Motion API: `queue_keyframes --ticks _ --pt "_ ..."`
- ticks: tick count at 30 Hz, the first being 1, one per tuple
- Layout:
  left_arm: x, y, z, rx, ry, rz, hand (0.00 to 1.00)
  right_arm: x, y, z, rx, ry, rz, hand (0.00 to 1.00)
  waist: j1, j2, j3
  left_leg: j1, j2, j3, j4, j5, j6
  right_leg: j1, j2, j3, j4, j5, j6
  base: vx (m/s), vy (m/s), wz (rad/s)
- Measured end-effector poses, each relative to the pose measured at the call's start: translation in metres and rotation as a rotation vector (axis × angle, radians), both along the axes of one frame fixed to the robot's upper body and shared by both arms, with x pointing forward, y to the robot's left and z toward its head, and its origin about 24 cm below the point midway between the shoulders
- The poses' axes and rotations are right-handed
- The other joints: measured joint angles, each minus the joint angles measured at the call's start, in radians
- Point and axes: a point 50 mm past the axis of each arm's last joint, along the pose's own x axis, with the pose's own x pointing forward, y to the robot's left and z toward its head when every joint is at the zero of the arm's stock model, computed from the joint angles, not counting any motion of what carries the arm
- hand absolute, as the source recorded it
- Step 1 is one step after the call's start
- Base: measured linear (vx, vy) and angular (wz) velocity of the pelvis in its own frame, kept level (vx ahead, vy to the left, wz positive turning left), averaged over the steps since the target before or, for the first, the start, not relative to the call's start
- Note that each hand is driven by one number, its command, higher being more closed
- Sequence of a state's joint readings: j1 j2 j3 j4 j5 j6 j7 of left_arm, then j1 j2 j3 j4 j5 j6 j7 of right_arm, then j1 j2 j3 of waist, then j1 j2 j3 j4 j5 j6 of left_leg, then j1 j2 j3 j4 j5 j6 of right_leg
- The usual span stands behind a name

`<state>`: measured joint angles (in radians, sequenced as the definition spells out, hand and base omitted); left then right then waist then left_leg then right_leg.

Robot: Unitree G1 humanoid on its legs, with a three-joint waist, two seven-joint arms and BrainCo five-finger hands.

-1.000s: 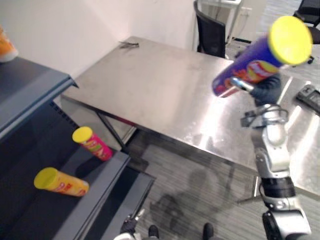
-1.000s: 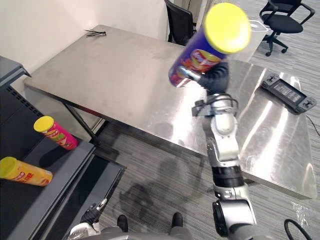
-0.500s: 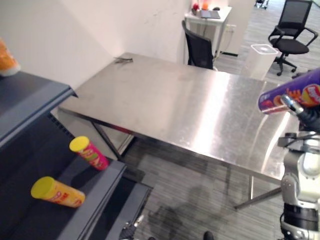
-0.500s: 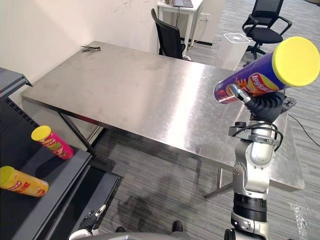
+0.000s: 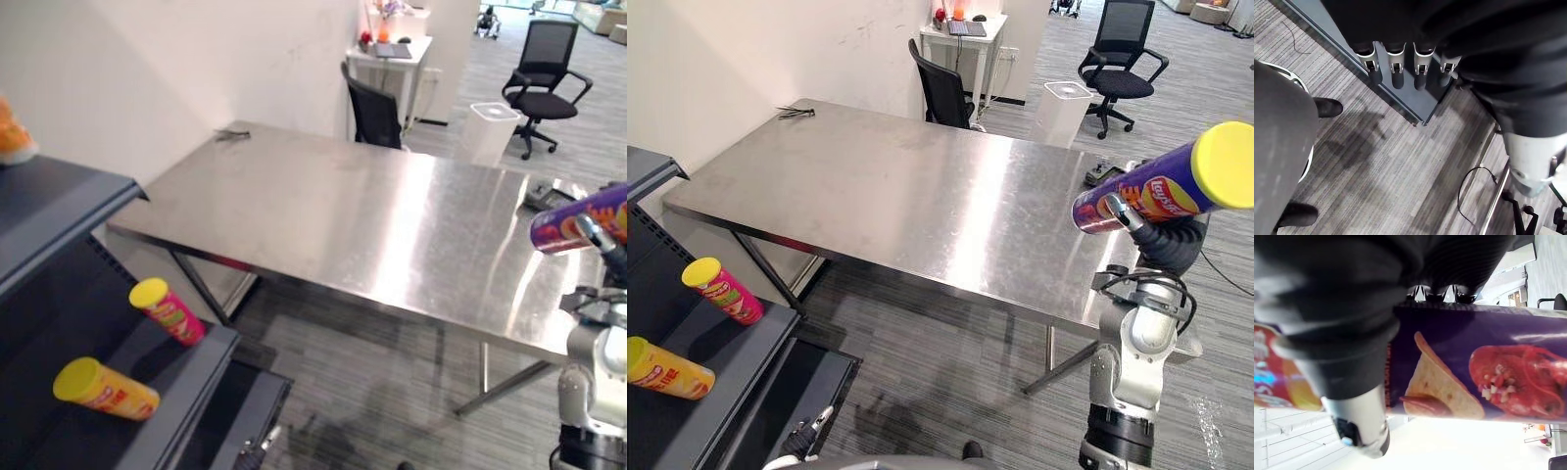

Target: Put the gum and the chips on the shelf.

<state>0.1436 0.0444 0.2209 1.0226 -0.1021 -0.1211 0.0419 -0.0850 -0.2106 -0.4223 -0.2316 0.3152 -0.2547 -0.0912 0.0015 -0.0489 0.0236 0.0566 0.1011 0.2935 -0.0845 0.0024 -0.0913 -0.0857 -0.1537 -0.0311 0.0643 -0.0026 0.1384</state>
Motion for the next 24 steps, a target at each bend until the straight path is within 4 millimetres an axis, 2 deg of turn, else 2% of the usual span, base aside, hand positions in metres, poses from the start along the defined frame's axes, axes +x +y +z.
queue_keyframes --ticks 2,4,6,8,9,10,11,12,13,14,15,16,17,18,20,21,23,24 --pt "0.006 0.003 0.002 0.008 -0.022 -0.003 0.00 0.000 0.002 -0.004 0.022 0.009 -0.001 1.00 -0.001 -0.015 0.027 -0.043 -0.003 -0.026 0.066 -0.017 0.001 -0.047 -0.020 -0.008 0.098 -0.044 -0.002 -0.08 -0.023 0.28" --pt "0.007 0.003 0.003 0.002 -0.034 -0.001 0.00 0.002 0.008 -0.006 0.023 0.015 0.024 1.00 0.001 -0.012 0.037 -0.074 -0.002 -0.062 0.077 -0.014 -0.001 -0.051 -0.027 -0.038 0.110 -0.051 -0.005 -0.11 -0.036 0.55" --pt "0.008 0.002 0.004 -0.007 -0.043 0.000 0.00 0.005 0.012 -0.006 0.019 0.017 0.045 1.00 0.001 -0.004 0.041 -0.128 0.005 -0.122 0.086 -0.002 -0.012 -0.058 -0.029 -0.097 0.107 -0.059 -0.019 -0.16 -0.069 0.91" --pt "0.012 0.001 0.005 -0.028 -0.070 0.019 0.00 0.010 0.017 0.000 0.005 -0.002 0.085 1.00 0.009 0.019 0.052 -0.215 0.017 -0.220 0.075 0.025 -0.028 -0.095 -0.024 -0.200 0.137 -0.071 -0.039 -0.13 -0.100 1.22" --pt "0.012 0.001 0.006 -0.030 -0.073 0.021 0.00 0.011 0.018 0.002 0.001 -0.010 0.090 1.00 0.015 0.028 0.057 -0.225 0.023 -0.228 0.057 0.023 -0.029 -0.100 -0.021 -0.230 0.145 -0.075 -0.047 -0.11 -0.124 1.34" --pt "0.014 0.003 0.006 -0.025 -0.073 0.025 0.00 0.011 0.017 0.004 -0.005 -0.015 0.089 1.00 0.024 0.030 0.060 -0.227 0.035 -0.179 0.016 0.003 -0.026 -0.096 -0.030 -0.300 0.134 -0.074 -0.056 -0.09 -0.084 1.61" --pt "0.019 0.006 0.007 -0.027 -0.084 0.048 0.00 0.011 0.011 0.008 -0.007 -0.031 0.064 1.00 0.028 0.019 0.084 -0.283 0.063 -0.057 0.112 -0.024 0.064 -0.092 -0.067 -0.381 0.148 -0.078 -0.072 -0.09 -0.062 1.76" --pt "0.024 0.006 0.008 -0.037 -0.098 0.064 0.00 0.011 0.009 0.010 -0.003 -0.039 0.051 1.00 0.027 0.031 0.093 -0.312 0.082 0.010 0.216 -0.024 0.096 -0.087 -0.086 -0.417 0.169 -0.087 -0.080 -0.08 -0.038 1.78" --pt "0.024 0.004 0.007 -0.049 -0.104 0.085 0.00 0.011 0.006 0.013 0.009 -0.052 0.027 1.00 0.029 0.040 0.109 -0.323 0.111 0.118 0.394 0.001 0.147 -0.072 -0.114 -0.480 0.223 -0.112 -0.081 -0.07 -0.092 1.82" --pt "0.019 0.002 0.006 -0.057 -0.091 0.081 0.00 0.009 0.004 0.015 0.007 -0.061 0.012 1.00 0.020 0.086 0.107 -0.318 0.109 0.154 0.407 0.019 0.128 -0.045 -0.126 -0.545 0.274 -0.138 -0.084 -0.07 -0.094 1.85" --pt "0.017 0.001 0.006 -0.058 -0.089 0.071 0.00 0.008 0.001 0.014 0.011 -0.058 -0.003 1.00 0.015 0.085 0.109 -0.312 0.088 0.145 0.358 0.050 0.132 -0.031 -0.136 -0.570 0.282 -0.155 -0.094 -0.10 -0.055 2.07" --pt "0.015 0.007 0.007 -0.045 -0.093 0.069 0.00 0.005 -0.003 0.012 0.015 -0.052 -0.028 1.00 -0.002 0.053 0.102 -0.274 0.024 0.086 0.205 0.115 0.132 -0.007 -0.170 -0.624 0.238 -0.173 -0.071 -0.09 0.013 1.58" --pt "0.015 0.010 0.007 -0.044 -0.089 0.081 0.00 0.004 -0.006 0.012 0.021 -0.054 -0.041 1.00 0.004 0.054 0.104 -0.267 0.031 0.099 0.237 0.072 0.144 0.000 -0.177 -0.670 0.236 -0.167 -0.075 -0.14 -0.001 1.89" --pt "0.004 0.012 0.004 -0.048 -0.054 0.105 0.00 0.002 -0.007 0.008 0.044 -0.050 -0.052 1.00 0.002 0.052 0.105 -0.243 0.075 0.181 0.373 -0.049 0.115 0.028 -0.195 -0.744 0.245 -0.160 -0.065 -0.10 -0.004 1.39" --pt "-0.006 0.012 0.001 -0.051 -0.029 0.128 0.00 0.000 -0.008 0.005 0.048 -0.036 -0.062 1.00 -0.004 0.058 0.103 -0.204 0.100 0.211 0.380 -0.080 0.073 0.048 -0.203 -0.792 0.247 -0.158 -0.061 -0.10 0.052 1.23" --pt "-0.017 0.011 -0.001 -0.058 -0.002 0.153 0.00 -0.004 -0.013 0.002 0.050 -0.029 -0.083 1.00 -0.003 0.072 0.099 -0.161 0.108 0.221 0.293 -0.094 0.013 0.060 -0.205 -0.853 0.247 -0.146 -0.048 -0.11 0.195 1.16" --pt "-0.024 0.014 -0.002 -0.052 0.023 0.170 0.00 -0.004 -0.011 -0.001 0.075 -0.026 -0.083 1.00 0.001 0.067 0.098 -0.162 0.075 0.220 0.207 -0.071 0.019 0.063 -0.220 -0.906 0.226 -0.107 -0.050 -0.11 0.216 0.92" --pt "-0.030 0.016 -0.003 -0.049 0.041 0.183 0.00 -0.004 -0.010 -0.004 0.090 -0.022 -0.083 1.00 0.001 0.053 0.102 -0.163 0.051 0.217 0.172 -0.059 0.029 0.078 -0.219 -0.929 0.191 -0.074 -0.039 -0.06 0.214 0.58"
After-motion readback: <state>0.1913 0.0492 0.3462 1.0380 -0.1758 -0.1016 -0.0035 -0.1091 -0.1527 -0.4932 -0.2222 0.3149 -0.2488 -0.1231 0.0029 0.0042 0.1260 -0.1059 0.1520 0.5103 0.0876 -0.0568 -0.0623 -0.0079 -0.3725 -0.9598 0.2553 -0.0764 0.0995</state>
